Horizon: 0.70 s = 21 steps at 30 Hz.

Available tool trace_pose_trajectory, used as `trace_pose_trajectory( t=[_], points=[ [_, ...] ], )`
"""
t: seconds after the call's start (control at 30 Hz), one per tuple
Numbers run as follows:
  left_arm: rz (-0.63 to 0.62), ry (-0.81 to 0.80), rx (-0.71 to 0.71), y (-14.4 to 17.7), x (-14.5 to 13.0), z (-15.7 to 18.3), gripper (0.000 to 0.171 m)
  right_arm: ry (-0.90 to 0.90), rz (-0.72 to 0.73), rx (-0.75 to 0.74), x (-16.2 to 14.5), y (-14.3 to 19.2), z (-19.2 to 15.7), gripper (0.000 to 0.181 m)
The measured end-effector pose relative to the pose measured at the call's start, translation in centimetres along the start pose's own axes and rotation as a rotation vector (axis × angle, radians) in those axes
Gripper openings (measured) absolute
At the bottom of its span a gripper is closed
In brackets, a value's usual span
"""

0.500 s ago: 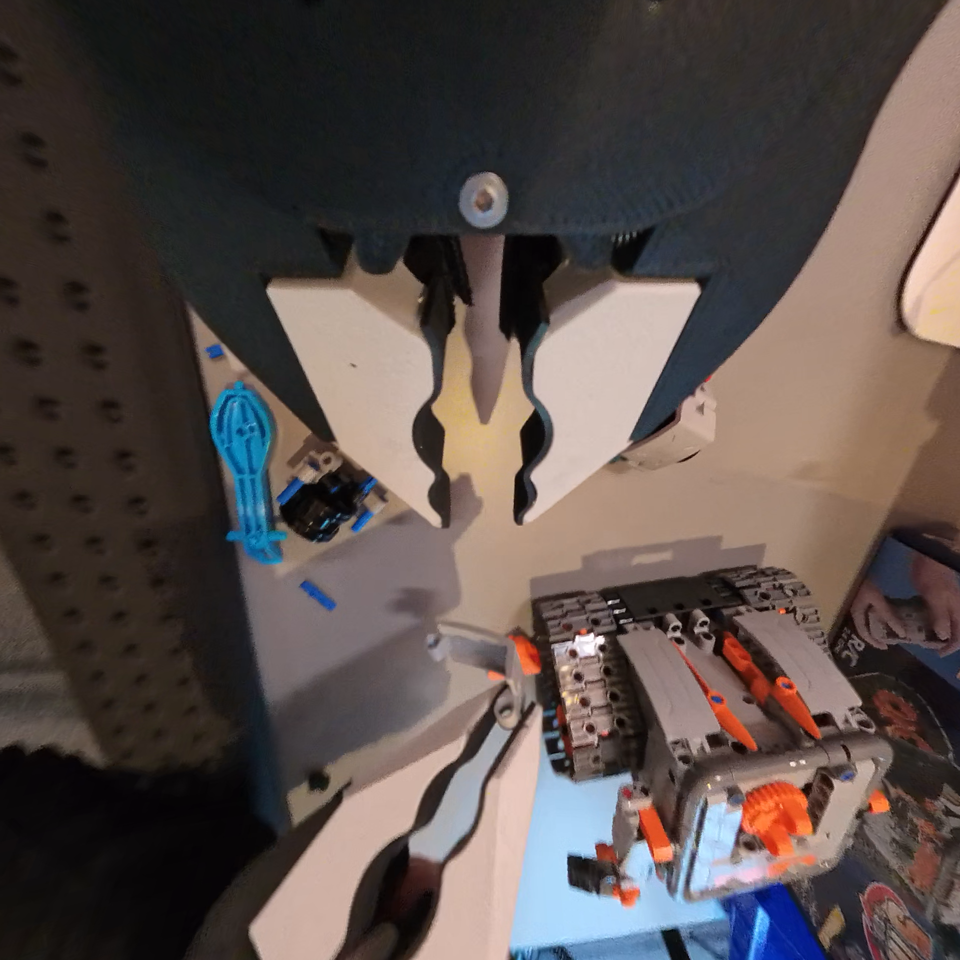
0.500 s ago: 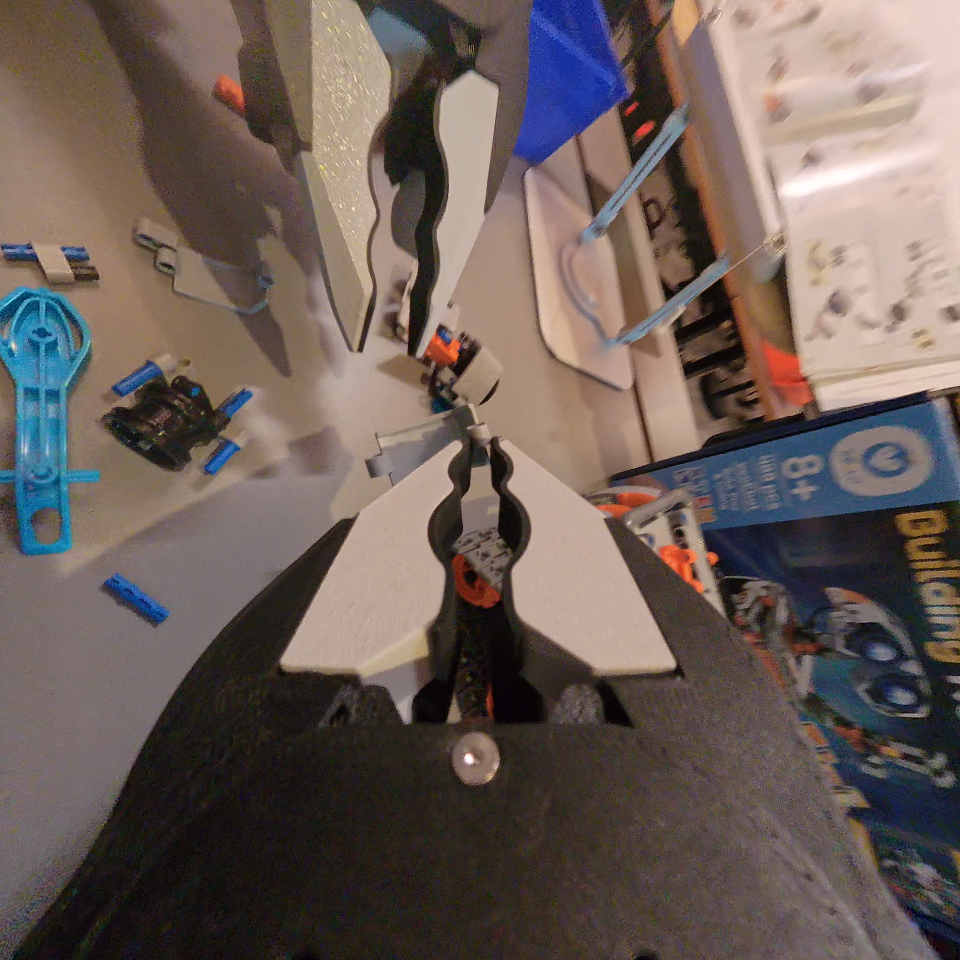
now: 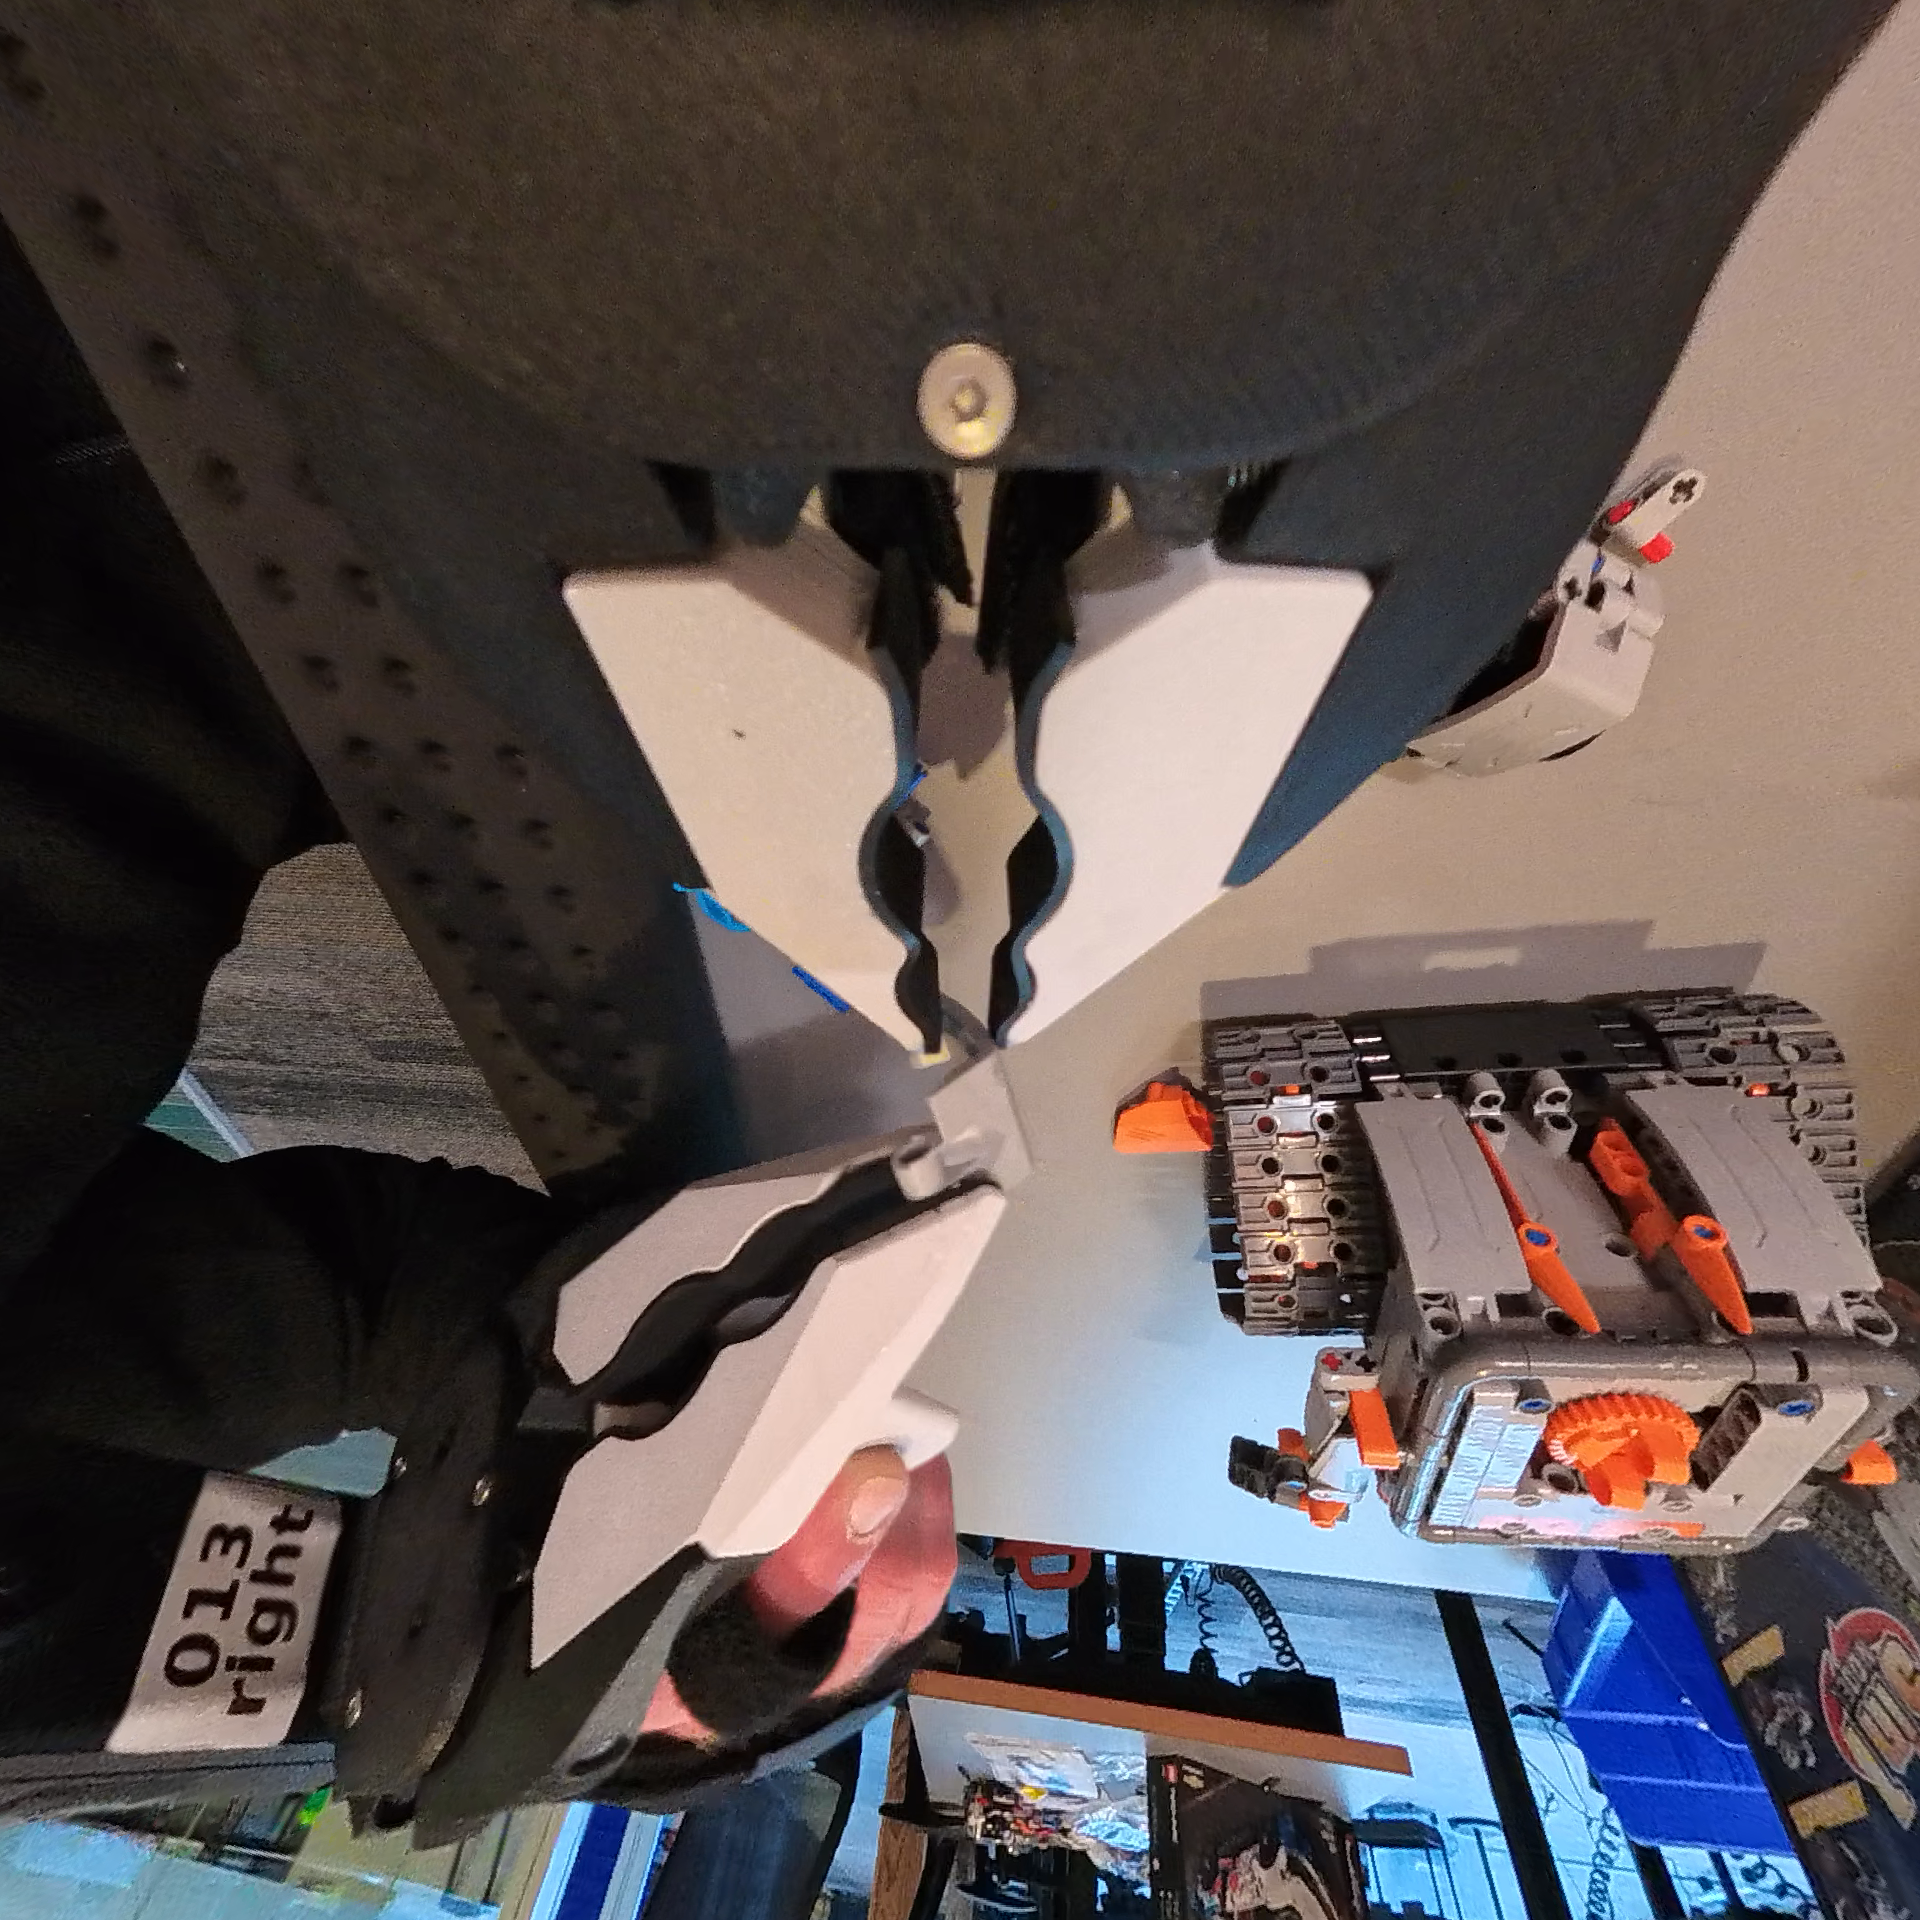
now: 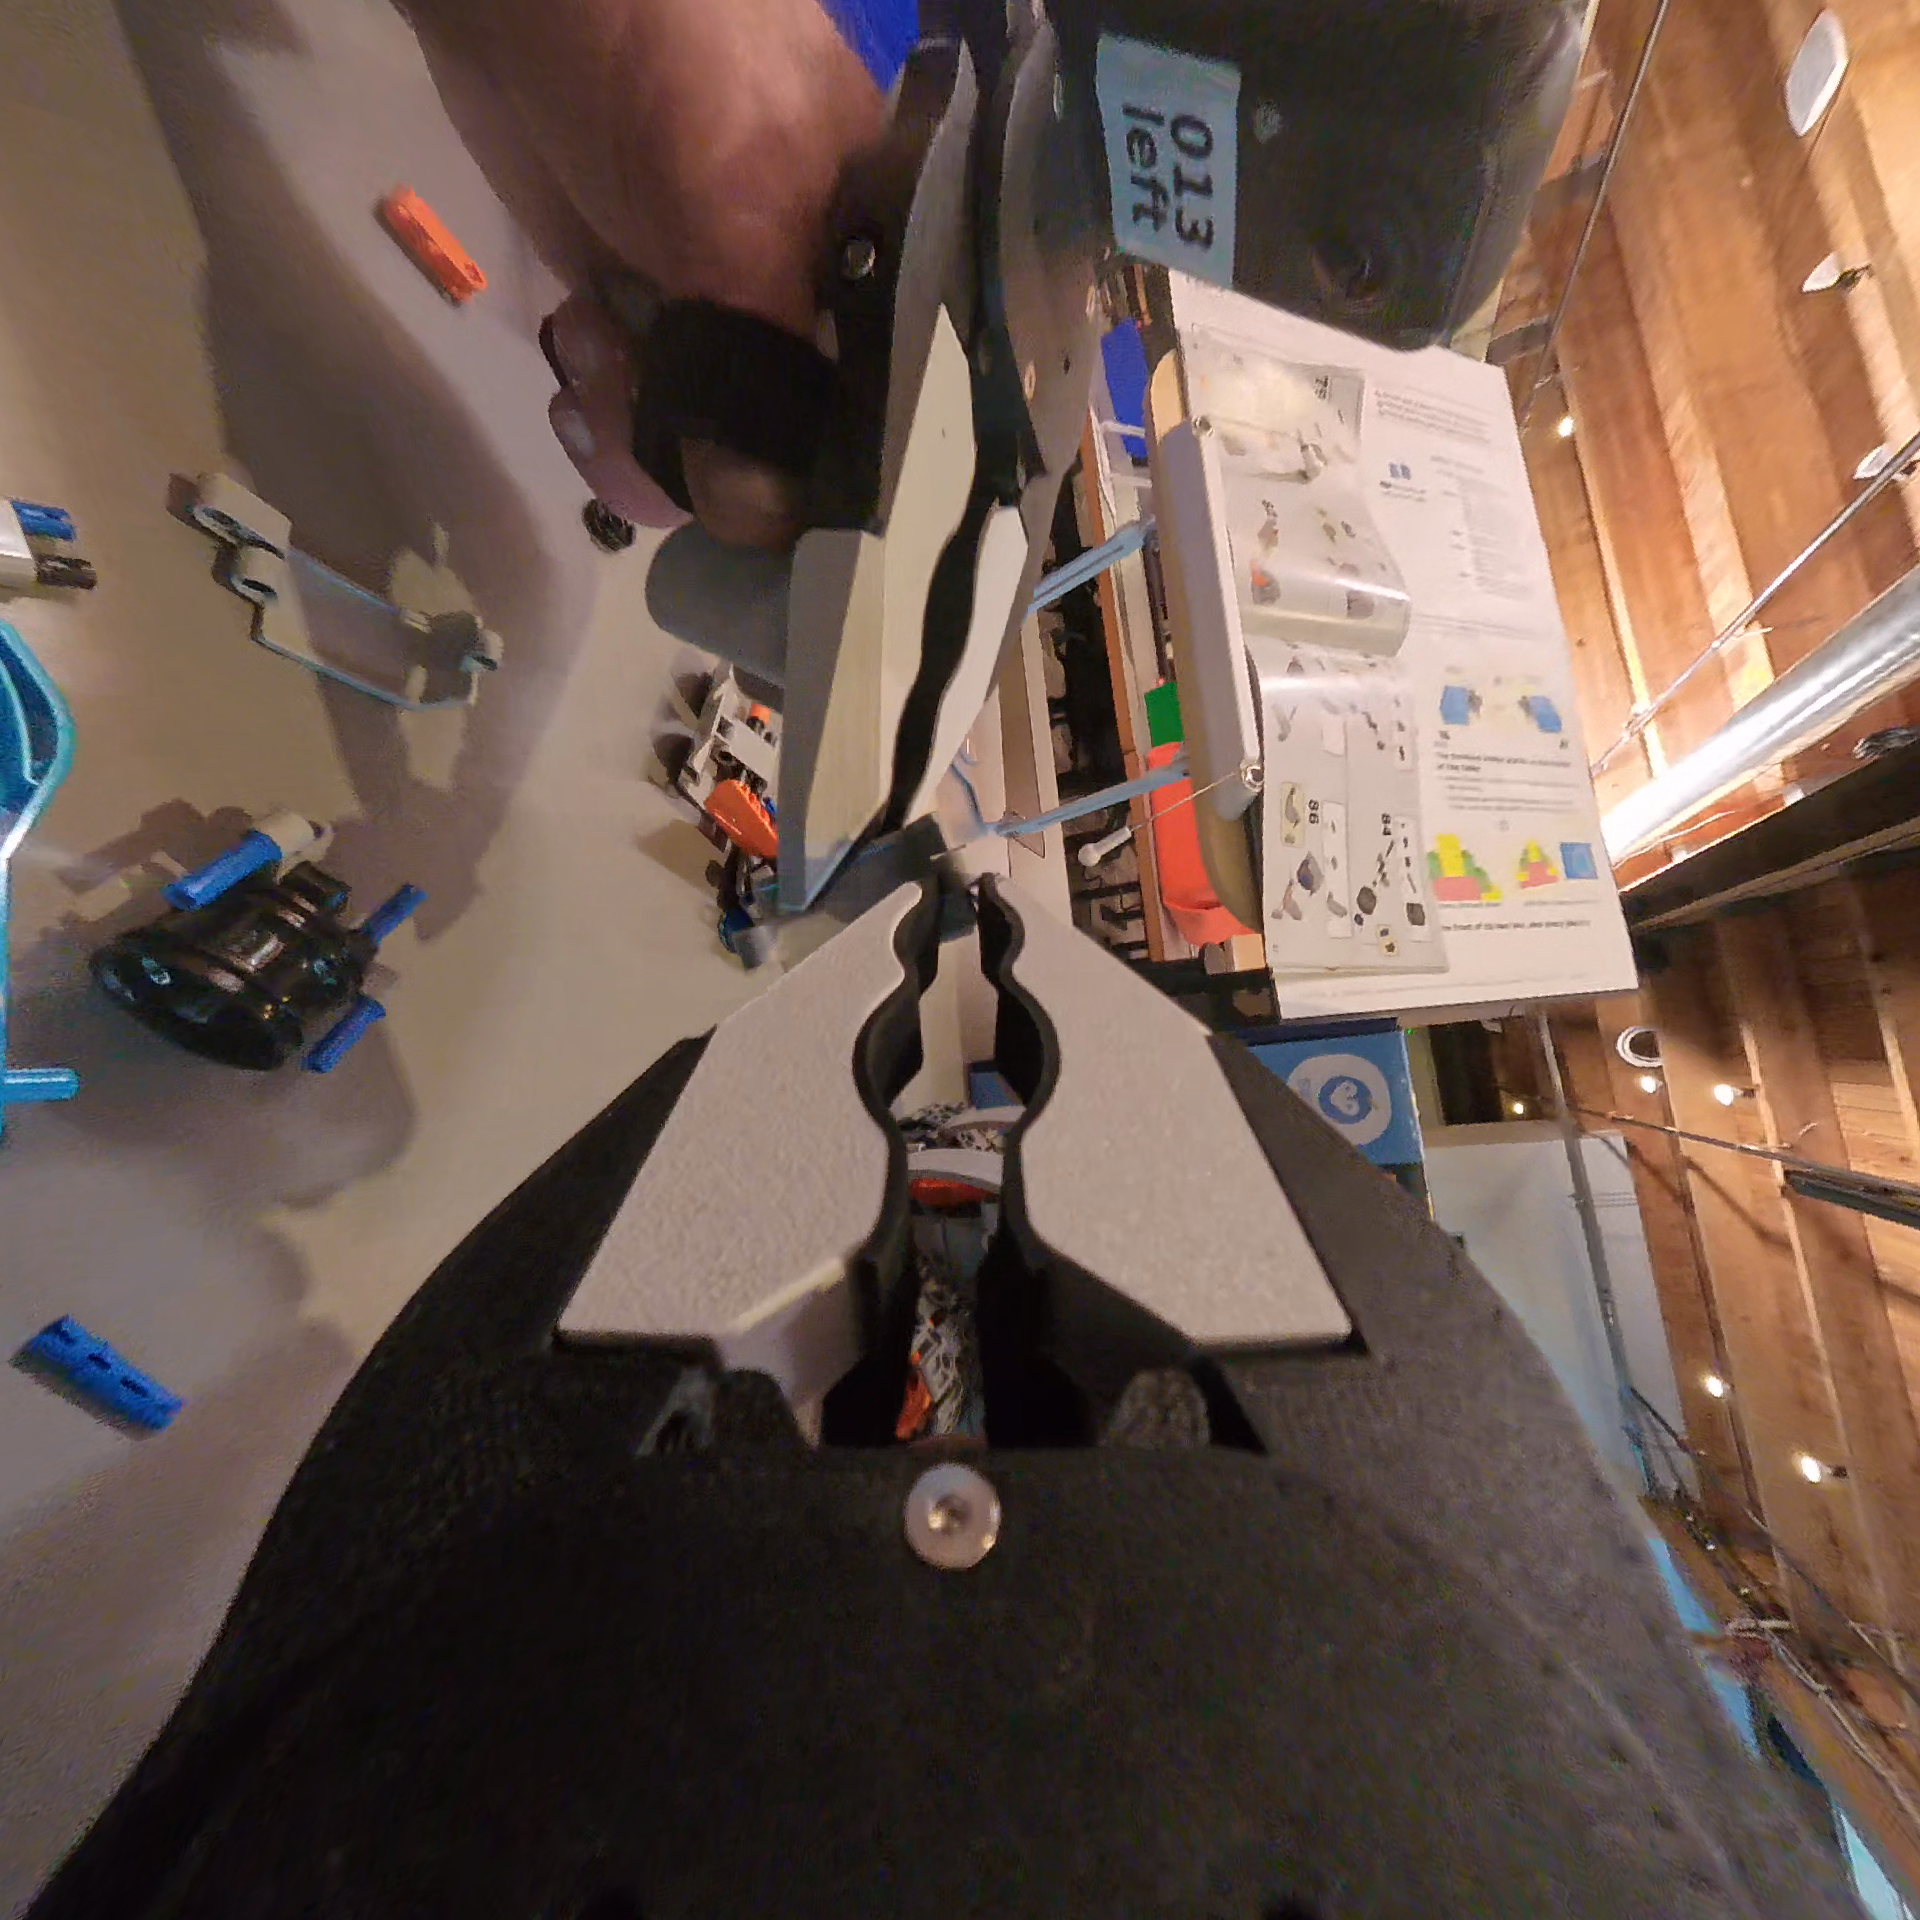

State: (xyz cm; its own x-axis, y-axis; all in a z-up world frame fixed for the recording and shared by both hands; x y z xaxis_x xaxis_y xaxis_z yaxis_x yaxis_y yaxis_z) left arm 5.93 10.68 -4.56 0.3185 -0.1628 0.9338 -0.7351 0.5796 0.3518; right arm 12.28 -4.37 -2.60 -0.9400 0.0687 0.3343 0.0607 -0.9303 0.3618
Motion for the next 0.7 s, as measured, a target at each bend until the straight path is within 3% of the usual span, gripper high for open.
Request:
trace_pose_trajectory(
  t=[0.23,0.7],
  points=[
    [0.000,-0.117,0.083,0.32,0.18,0.17,0.000,-0.113,0.103,0.114,0.03,0.62,0.09,0.008],
    [0.009,-0.001,-0.088,-0.27,0.00,0.52,0.000,-0.263,0.152,0.185,-0.68,0.90,0.20,0.010]
  ],
)
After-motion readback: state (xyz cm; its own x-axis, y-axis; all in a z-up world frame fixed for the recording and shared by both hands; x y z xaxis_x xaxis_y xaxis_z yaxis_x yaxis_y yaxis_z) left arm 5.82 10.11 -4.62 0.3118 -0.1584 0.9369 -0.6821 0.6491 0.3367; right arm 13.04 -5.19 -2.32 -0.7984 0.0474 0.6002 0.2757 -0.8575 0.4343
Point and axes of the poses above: each gripper's, where its closed fingertips meet, y back along the fingers, x out of its top, z = x × y across the jaws, the point moved 10 cm from there along y, back along the fingers, and after that the axes turned 8 degrees about x, right-handed, at the moved point
